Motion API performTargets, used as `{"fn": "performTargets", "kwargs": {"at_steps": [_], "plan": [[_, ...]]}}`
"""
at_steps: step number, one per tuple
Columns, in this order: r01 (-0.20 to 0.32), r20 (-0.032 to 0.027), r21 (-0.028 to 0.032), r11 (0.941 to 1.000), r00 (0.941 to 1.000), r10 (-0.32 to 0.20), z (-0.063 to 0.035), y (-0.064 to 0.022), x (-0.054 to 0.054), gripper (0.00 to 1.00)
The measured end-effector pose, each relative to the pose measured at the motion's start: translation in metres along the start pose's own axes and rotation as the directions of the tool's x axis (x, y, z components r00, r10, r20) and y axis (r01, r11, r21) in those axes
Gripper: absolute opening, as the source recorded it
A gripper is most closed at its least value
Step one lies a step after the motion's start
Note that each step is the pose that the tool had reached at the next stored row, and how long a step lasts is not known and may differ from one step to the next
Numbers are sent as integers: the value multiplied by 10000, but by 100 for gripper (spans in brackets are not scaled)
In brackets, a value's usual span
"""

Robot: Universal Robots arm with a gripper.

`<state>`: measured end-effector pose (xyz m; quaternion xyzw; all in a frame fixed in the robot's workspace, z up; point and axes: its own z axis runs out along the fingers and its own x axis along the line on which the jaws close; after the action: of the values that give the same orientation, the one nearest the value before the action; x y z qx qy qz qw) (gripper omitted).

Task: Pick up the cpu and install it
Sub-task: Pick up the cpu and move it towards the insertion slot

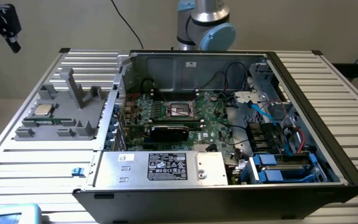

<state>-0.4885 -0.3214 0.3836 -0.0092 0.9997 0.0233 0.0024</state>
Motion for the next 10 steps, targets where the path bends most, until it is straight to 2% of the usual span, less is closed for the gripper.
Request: {"fn": "performTargets", "kwargs": {"at_steps": [3,4,5,10], "plan": [[5,-1,0,10000,10000,-5,0,0,0,71],[6,-2,1,10000,10000,-6,2,0,0,71],[8,1,0,10000,10000,-8,12,0,1,78],[-5,-1,1,10000,10000,5,98,-3,50,78]]}}
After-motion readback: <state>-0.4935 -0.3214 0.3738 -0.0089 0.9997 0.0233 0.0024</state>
